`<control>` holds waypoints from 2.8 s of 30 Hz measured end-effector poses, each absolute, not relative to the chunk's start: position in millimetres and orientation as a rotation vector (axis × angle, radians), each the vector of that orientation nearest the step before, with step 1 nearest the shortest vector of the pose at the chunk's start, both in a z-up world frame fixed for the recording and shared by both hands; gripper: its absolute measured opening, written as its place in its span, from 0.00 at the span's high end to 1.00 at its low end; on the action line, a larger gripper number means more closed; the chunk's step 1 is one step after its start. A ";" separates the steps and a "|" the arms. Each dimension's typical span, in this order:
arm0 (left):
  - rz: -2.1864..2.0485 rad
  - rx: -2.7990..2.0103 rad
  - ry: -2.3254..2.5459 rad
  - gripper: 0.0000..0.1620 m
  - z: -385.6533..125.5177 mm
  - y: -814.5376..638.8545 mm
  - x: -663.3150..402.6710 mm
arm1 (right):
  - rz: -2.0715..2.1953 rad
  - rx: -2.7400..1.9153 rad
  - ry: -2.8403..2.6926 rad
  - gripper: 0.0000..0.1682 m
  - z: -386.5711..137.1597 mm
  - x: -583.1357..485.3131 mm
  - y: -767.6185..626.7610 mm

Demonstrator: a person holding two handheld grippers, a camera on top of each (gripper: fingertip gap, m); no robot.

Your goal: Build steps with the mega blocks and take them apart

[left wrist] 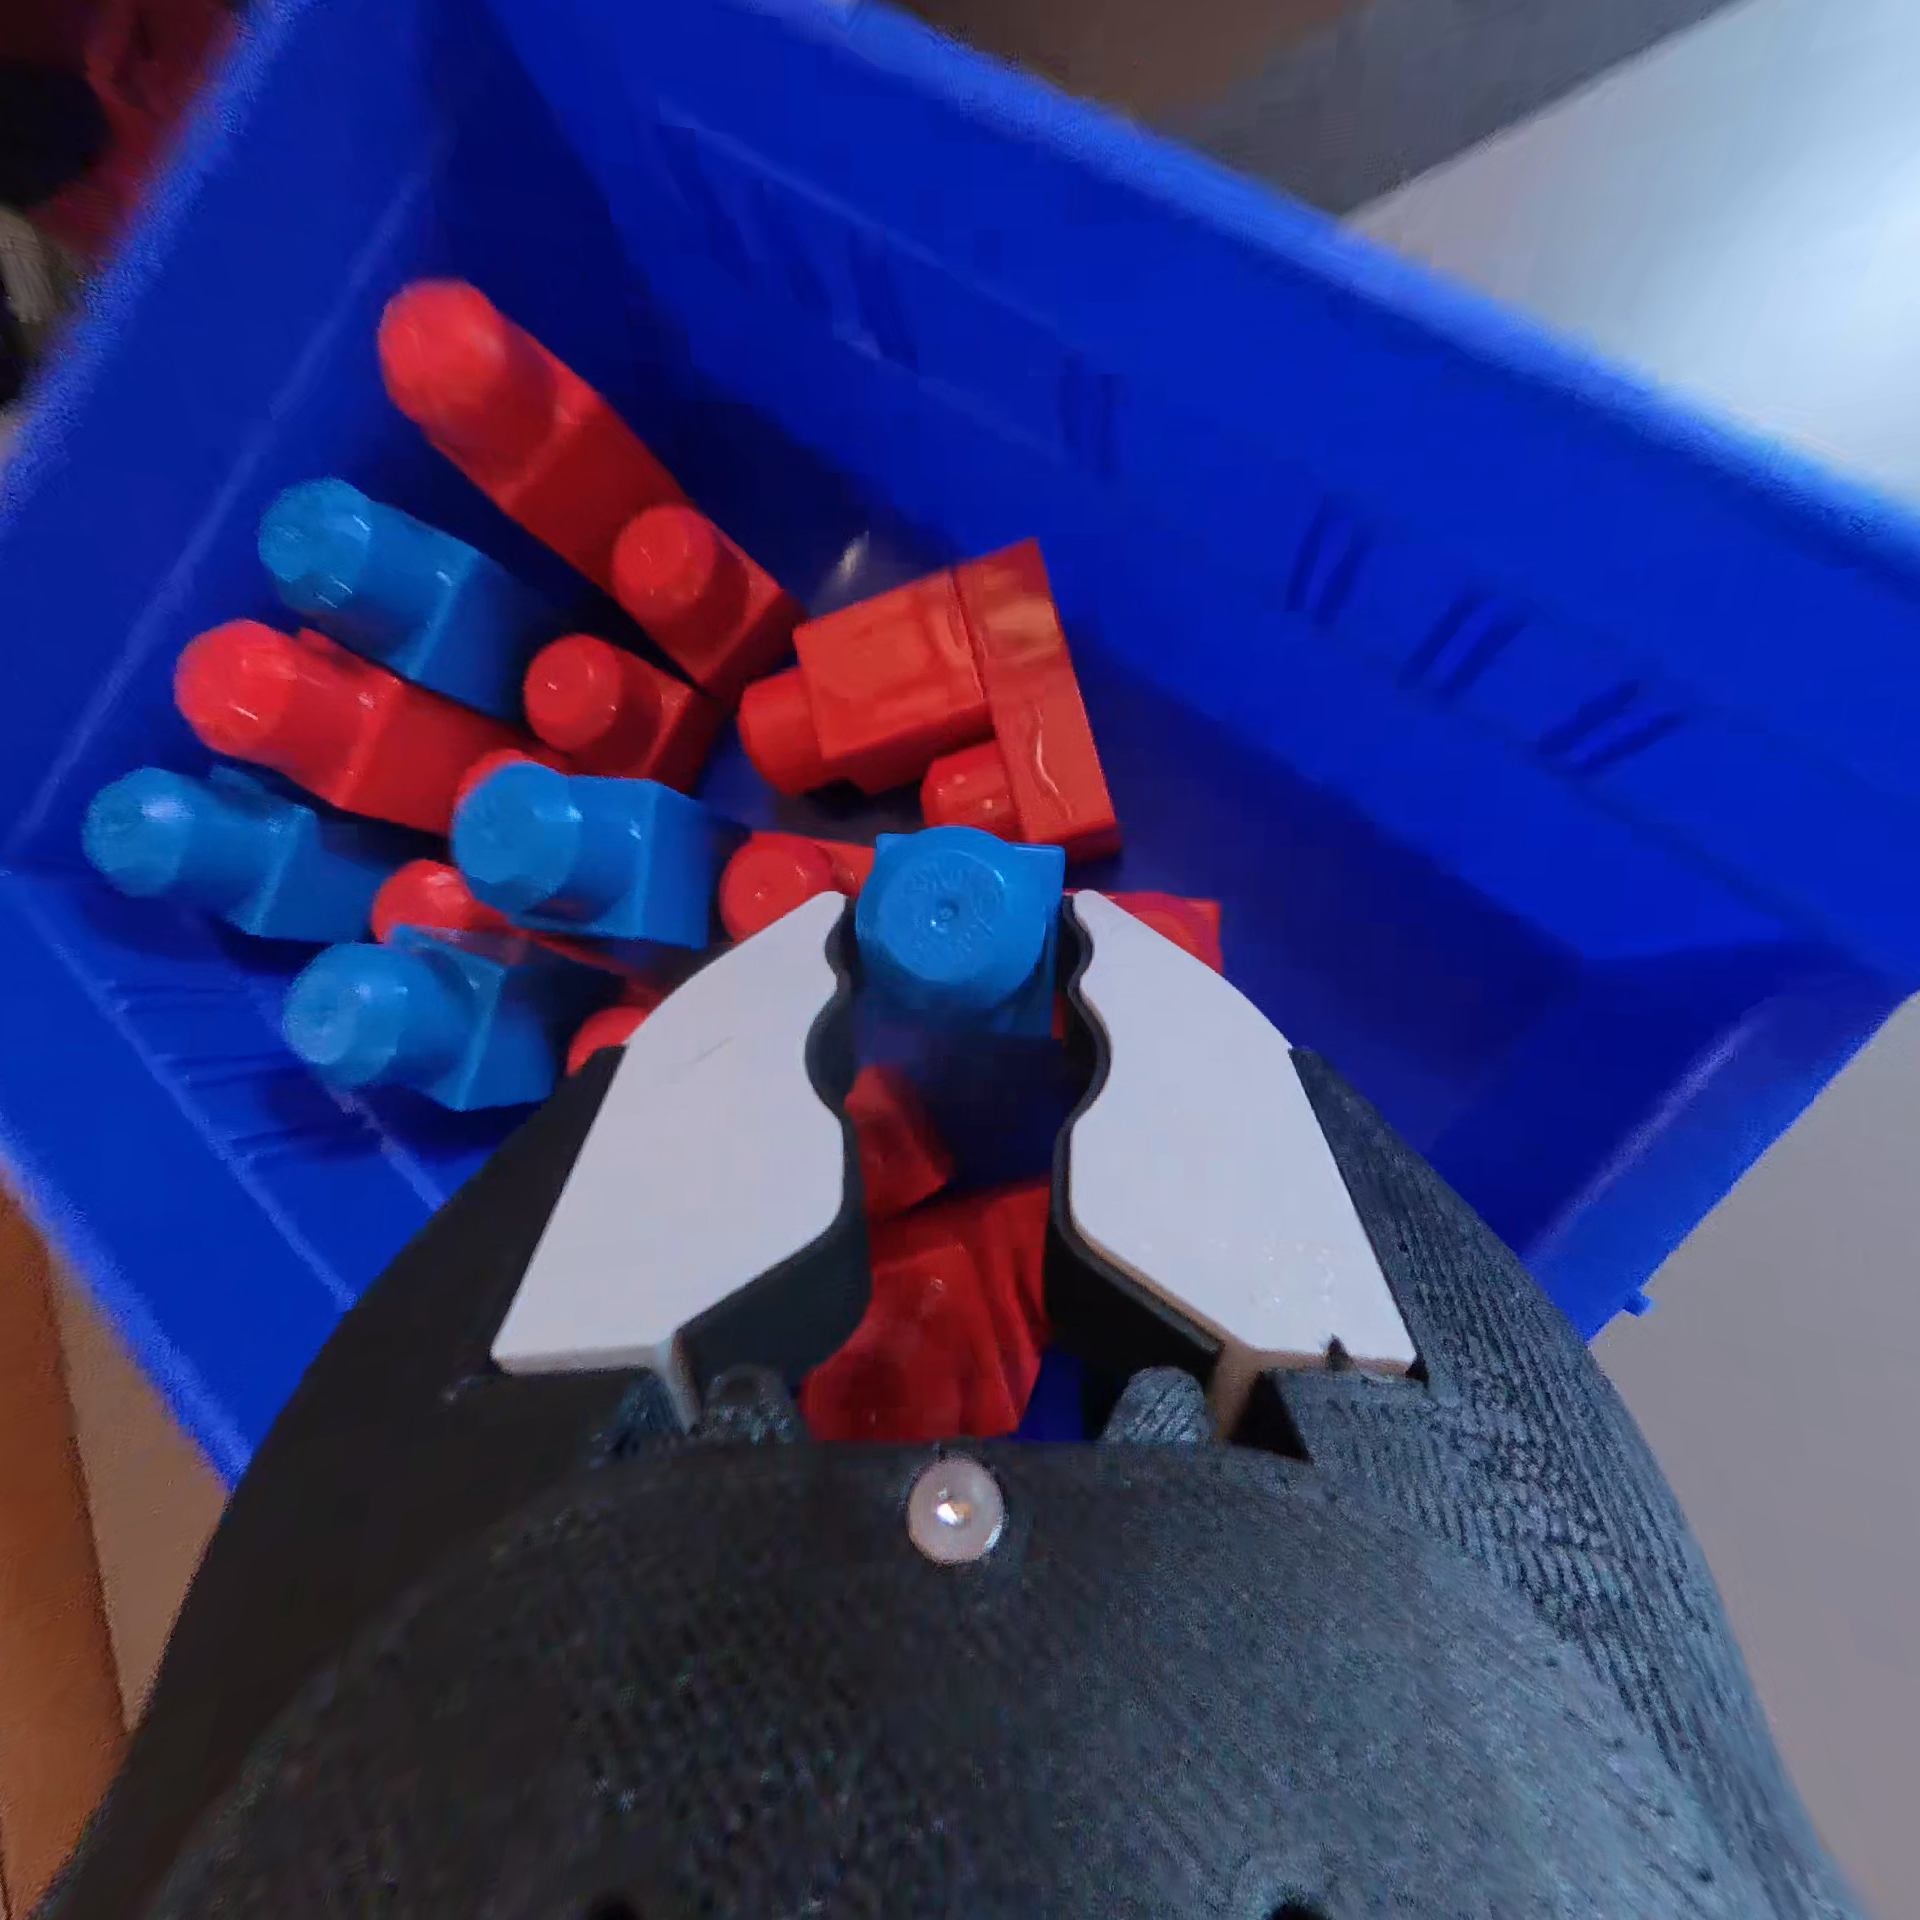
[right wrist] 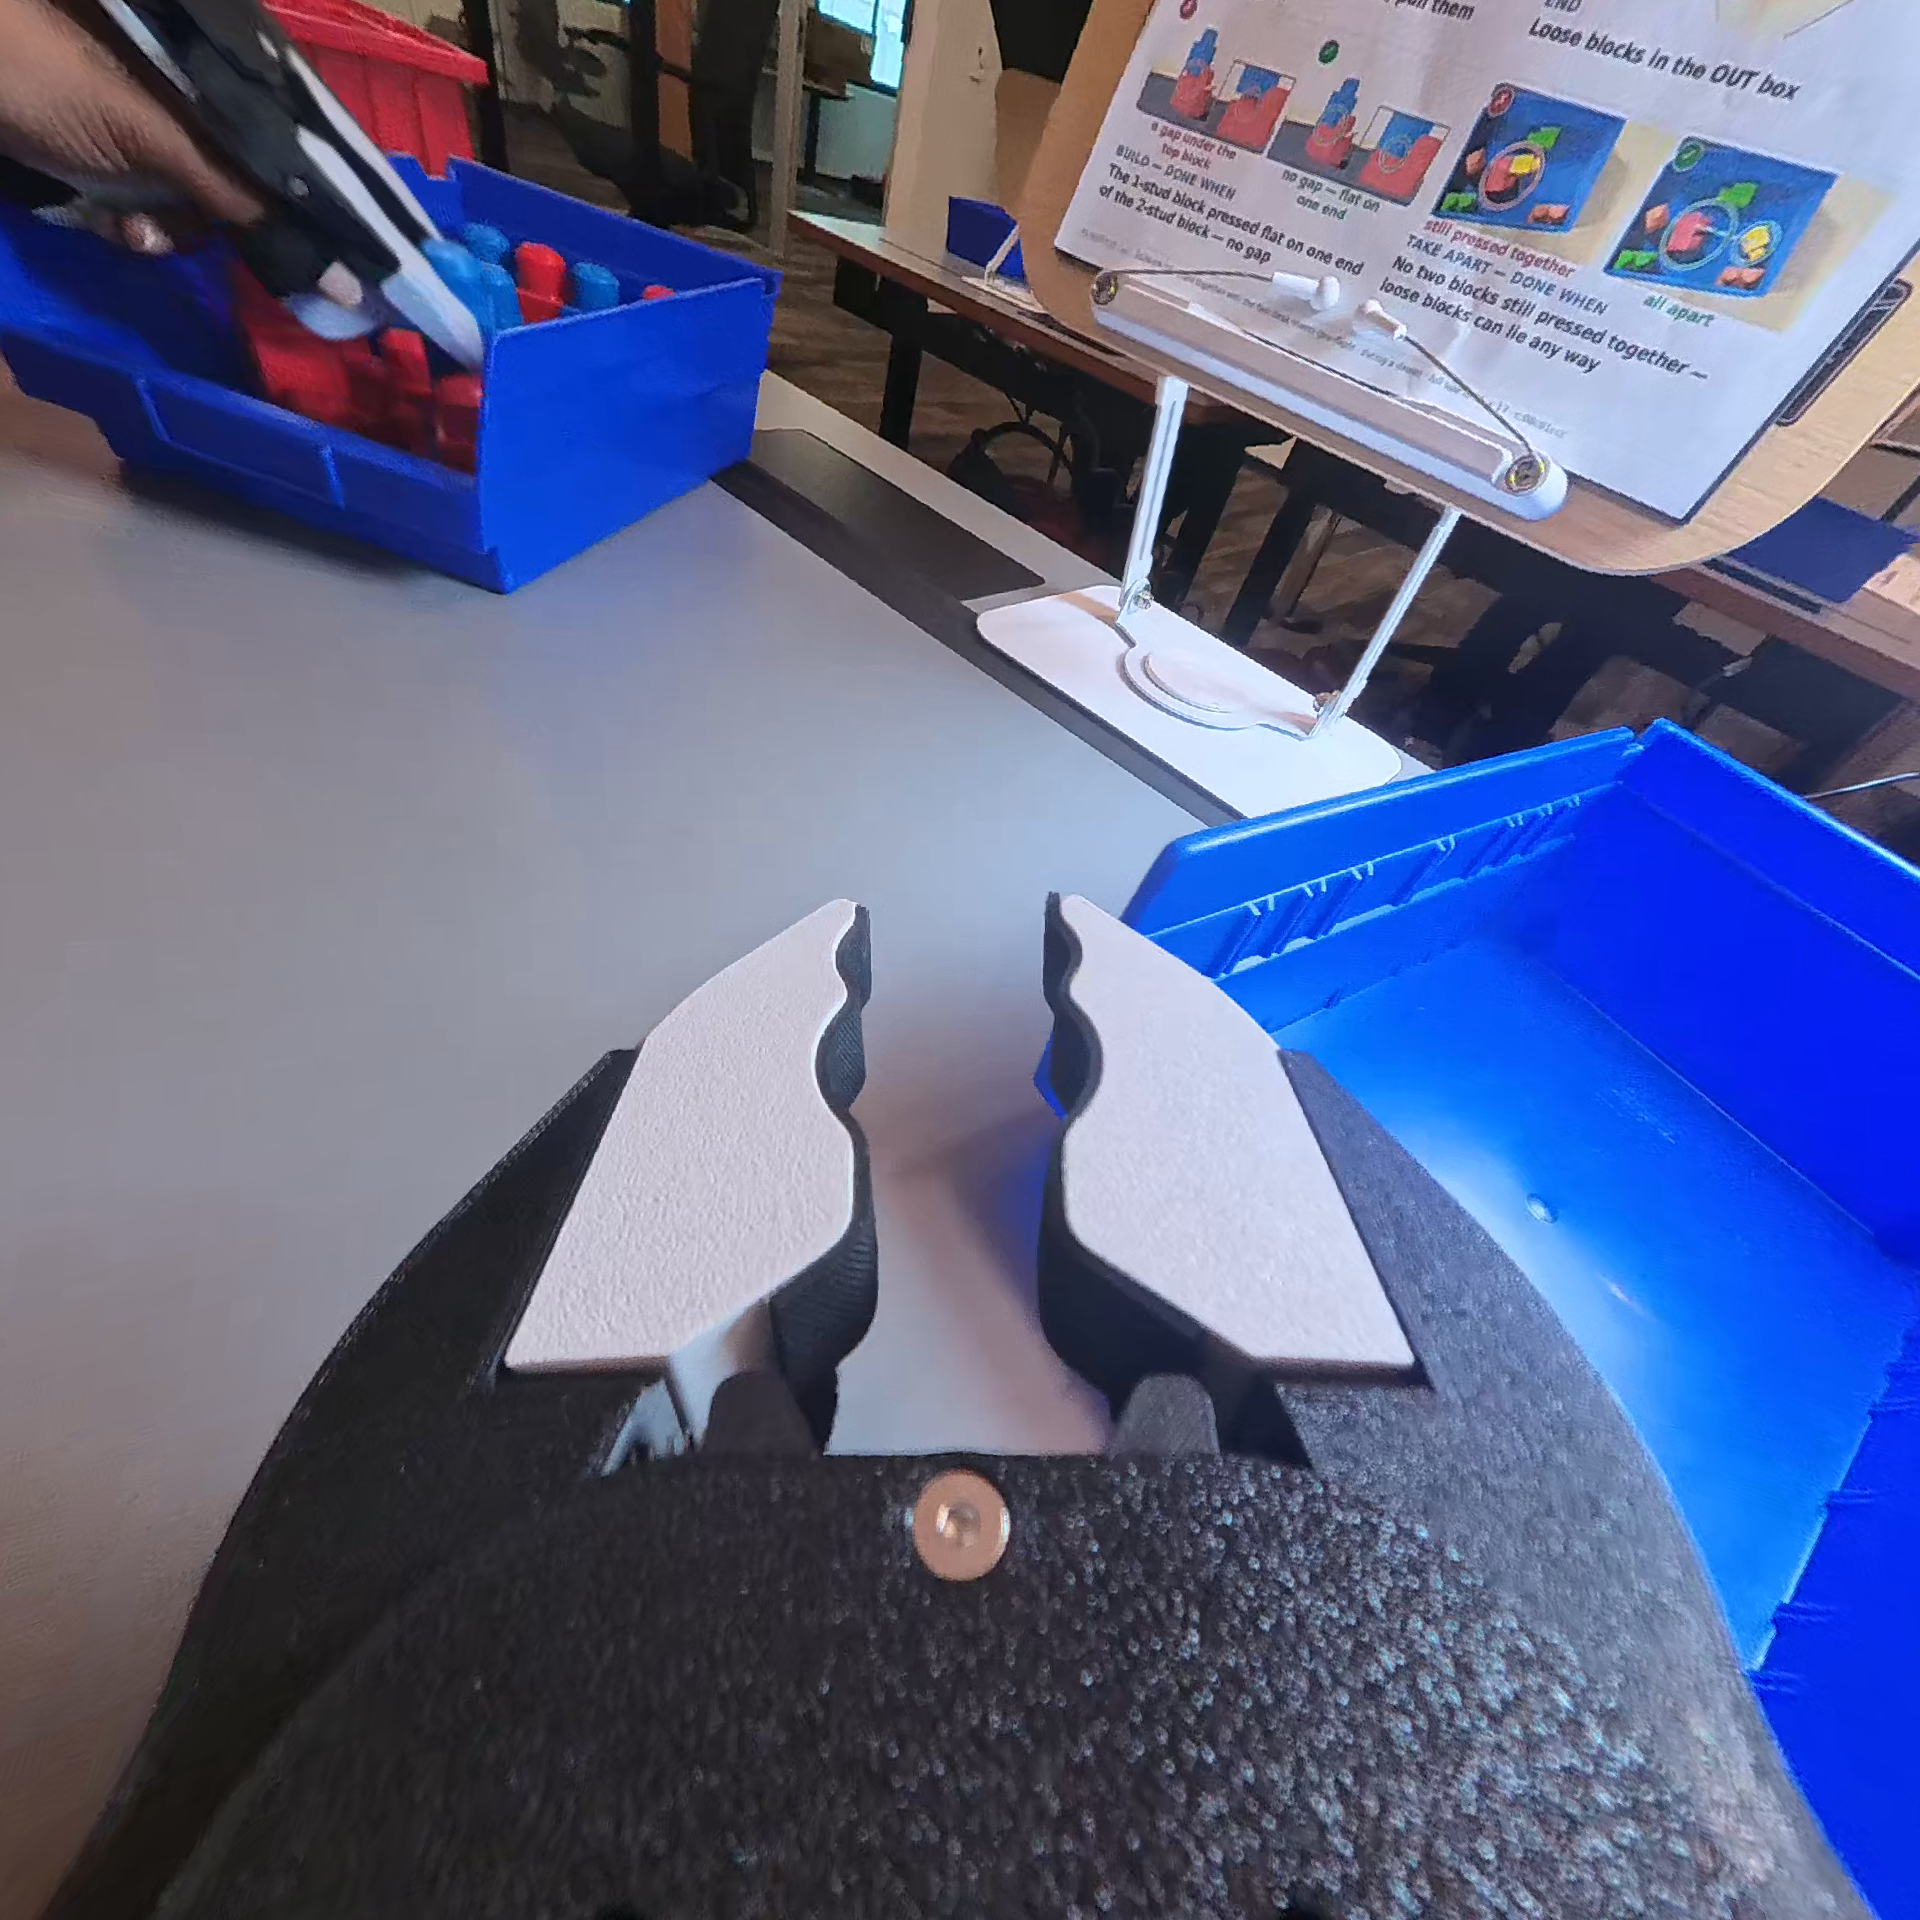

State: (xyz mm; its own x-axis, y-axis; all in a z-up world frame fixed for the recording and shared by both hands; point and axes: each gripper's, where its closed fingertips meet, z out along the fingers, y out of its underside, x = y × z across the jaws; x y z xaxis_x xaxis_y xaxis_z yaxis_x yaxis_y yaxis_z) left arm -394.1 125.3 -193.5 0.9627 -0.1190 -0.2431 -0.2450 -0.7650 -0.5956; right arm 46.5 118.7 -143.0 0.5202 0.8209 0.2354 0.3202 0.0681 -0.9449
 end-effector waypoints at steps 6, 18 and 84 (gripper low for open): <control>-0.040 -1.820 0.476 0.78 -44.9 115.4 -303.0 | 0.671 -1.491 -0.998 0.80 -126.8 27.3 99.4; -0.933 -1.044 0.785 0.78 -12.7 -39.4 -66.1 | 1.819 -1.285 -1.053 0.70 -56.8 -24.0 -38.3; -0.574 -1.594 1.260 0.77 -156.8 -24.3 -53.9 | 0.923 -1.306 -1.542 0.64 -139.1 -19.4 -14.5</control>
